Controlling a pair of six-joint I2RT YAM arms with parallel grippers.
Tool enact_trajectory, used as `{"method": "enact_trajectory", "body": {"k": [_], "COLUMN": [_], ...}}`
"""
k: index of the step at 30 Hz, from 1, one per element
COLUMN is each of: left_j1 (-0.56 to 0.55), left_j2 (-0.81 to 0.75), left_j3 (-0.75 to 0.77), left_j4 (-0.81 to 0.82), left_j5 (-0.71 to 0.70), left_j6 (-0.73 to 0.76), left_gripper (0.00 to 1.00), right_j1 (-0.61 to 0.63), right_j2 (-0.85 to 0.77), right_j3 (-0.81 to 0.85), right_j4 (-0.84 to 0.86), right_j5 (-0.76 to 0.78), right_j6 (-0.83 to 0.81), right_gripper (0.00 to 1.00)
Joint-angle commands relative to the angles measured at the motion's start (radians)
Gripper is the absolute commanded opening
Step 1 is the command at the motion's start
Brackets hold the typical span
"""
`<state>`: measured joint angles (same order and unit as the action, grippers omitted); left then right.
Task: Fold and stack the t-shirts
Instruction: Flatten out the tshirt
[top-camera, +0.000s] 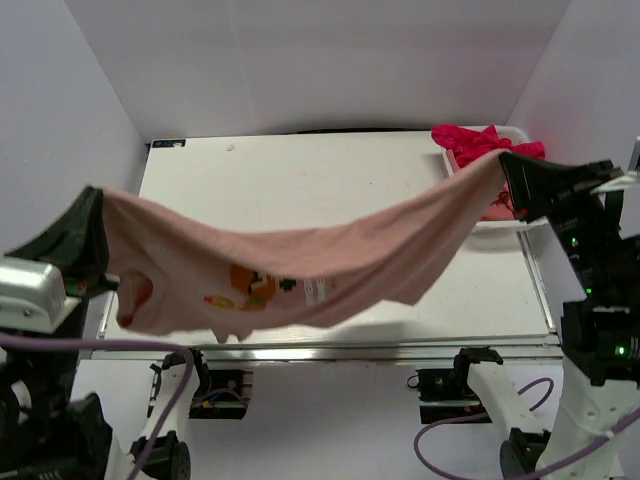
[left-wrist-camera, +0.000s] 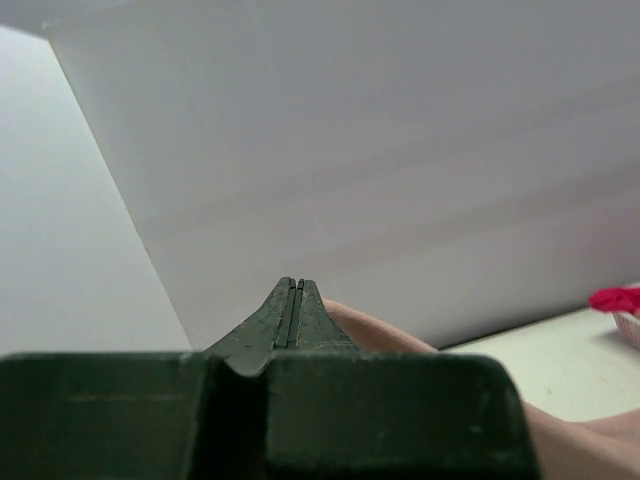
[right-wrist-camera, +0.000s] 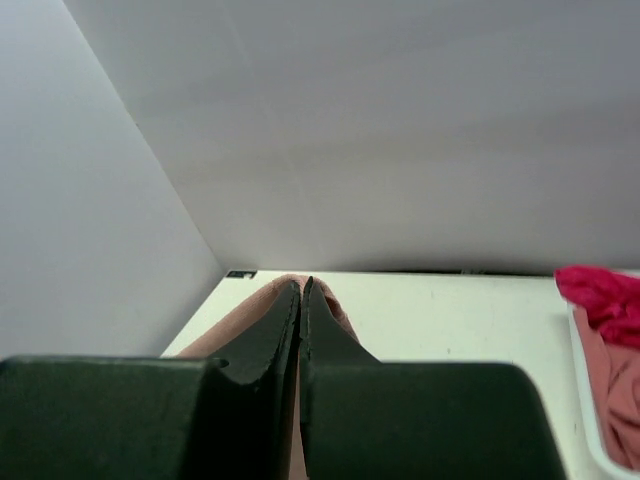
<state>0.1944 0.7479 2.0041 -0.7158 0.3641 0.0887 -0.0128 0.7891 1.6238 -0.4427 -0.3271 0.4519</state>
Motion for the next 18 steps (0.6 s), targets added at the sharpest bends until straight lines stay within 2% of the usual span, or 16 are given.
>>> {"method": "enact_trajectory", "body": {"k": [1, 6, 12, 18], "left_j1": [0.007, 0.005, 0.004, 0.008], "left_j2": [-0.027, -0.047, -0.061, 0.027], "left_j3": [-0.054, -0.135, -0.445, -0.698], "left_j4": [-0.132, -0.142, 0.076, 0.307], "left_j5": [-0.053, -0.089, -0.139, -0.139], "left_j6": [0.009, 0.046, 0.077, 0.077], "left_gripper": [0.00, 0.00, 0.00, 0.00], "right_j1": [0.001, 0.001, 0.001, 0.001], "right_j2": [-0.074, -0.054, 0.017, 0.139], "right_j3": [-0.054, -0.125, -0.288, -0.392], "right_j4": [-0.045, -0.030, 0.116, 0.242], "right_j5": [0.046, 0.062, 0.129, 0.226], "right_j6": [0.002, -0.001, -0.001, -0.005], "right_gripper": [0.00, 0.00, 0.00, 0.00]}}
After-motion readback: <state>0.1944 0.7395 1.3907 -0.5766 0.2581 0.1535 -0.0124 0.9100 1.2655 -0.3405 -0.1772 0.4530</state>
